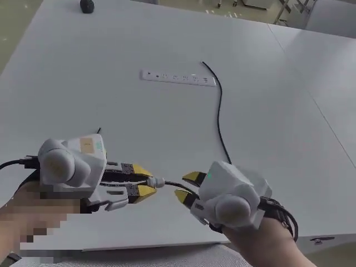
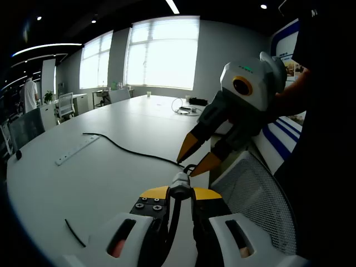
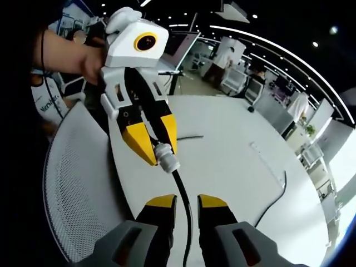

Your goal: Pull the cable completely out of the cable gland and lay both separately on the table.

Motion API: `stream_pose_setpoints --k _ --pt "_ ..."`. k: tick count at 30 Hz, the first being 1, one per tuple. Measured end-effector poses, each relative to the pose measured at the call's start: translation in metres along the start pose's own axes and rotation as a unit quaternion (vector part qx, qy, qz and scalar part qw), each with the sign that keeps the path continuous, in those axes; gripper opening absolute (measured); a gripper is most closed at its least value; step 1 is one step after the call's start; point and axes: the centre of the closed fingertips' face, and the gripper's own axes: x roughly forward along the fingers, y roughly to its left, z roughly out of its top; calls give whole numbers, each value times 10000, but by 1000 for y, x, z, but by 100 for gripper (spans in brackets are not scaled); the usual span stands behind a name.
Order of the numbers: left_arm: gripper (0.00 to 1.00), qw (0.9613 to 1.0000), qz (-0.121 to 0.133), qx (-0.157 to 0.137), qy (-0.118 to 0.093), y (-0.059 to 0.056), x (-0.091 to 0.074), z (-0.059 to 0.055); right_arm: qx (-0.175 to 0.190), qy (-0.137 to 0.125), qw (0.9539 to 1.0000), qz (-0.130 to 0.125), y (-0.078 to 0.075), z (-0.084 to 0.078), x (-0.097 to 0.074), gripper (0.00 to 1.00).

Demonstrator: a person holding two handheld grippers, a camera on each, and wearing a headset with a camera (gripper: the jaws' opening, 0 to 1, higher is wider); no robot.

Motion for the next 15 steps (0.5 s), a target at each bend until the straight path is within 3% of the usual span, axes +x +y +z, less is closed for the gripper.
stream_pose_setpoints --k 8,15 --pt "15 10000 -5 6 19 0 -1 0 -389 -107 9992 67 8 16 7 6" --pt "15 10000 3 -9 23 1 -1 -1 -442 -61 9990 96 10 15 10 1"
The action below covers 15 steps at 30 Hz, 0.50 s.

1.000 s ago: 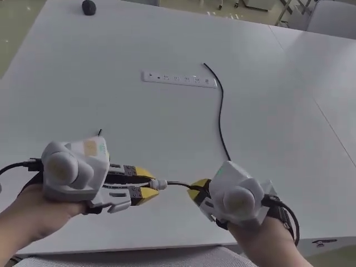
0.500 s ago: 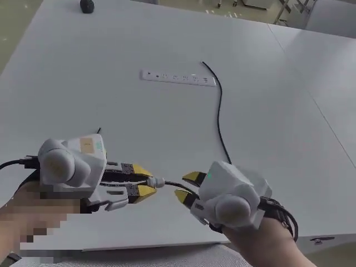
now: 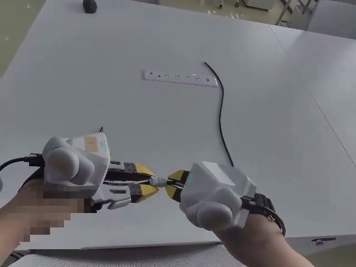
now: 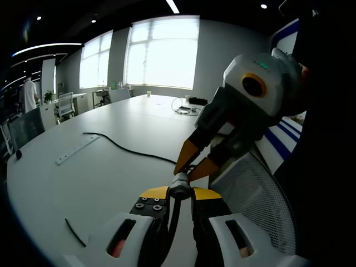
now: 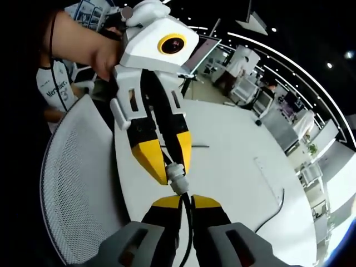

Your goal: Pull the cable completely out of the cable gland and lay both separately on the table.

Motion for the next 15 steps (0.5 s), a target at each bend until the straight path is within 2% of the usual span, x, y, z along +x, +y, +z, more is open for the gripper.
stream_pose_setpoints --k 4,6,15 --pt "15 10000 7 7 -17 1 0 0 84 40 9999 -43 -1 -1 0 0" --pt "15 10000 15 19 -22 2 1 1 353 44 9994 -37 -3 -4 0 0" --pt "15 10000 59 18 -38 3 2 2 876 98 9961 -43 -8 -16 -1 0"
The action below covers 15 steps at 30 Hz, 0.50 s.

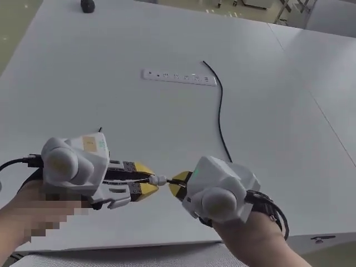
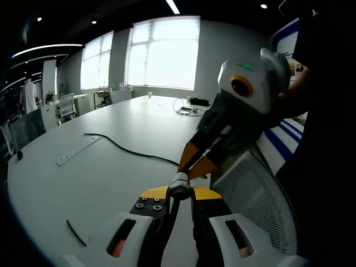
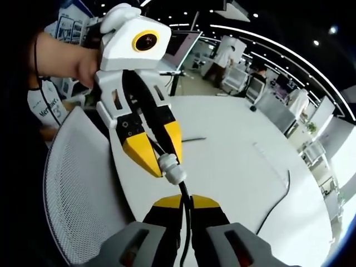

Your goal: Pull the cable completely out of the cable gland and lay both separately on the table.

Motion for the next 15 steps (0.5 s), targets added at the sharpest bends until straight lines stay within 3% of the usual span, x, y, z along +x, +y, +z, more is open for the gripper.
stream_pose_setpoints --k 10,15 --pt "15 10000 36 40 2 2 0 2 636 -5 9980 12 -7 -12 2 0" --pt "15 10000 26 72 45 2 0 1 824 119 9965 31 -8 -24 4 0"
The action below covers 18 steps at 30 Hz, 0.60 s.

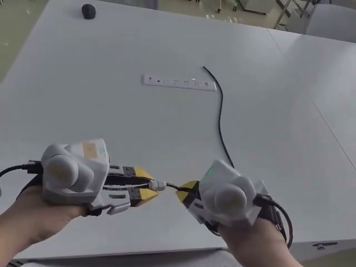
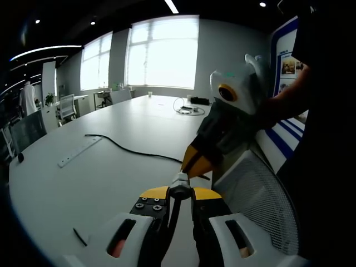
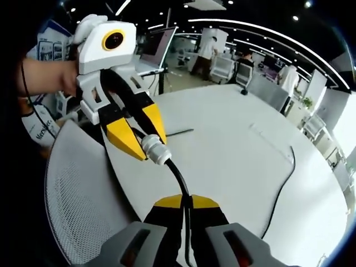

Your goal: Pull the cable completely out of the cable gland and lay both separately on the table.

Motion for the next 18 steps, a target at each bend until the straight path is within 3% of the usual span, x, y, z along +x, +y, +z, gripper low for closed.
stream_pose_setpoints --k 9,18 --pt "15 10000 -13 -15 18 -2 1 -1 238 53 9997 -7 -3 -10 1 0" --pt "15 10000 38 -62 41 3 -1 -4 -125 -60 9999 -51 -3 -5 -1 0"
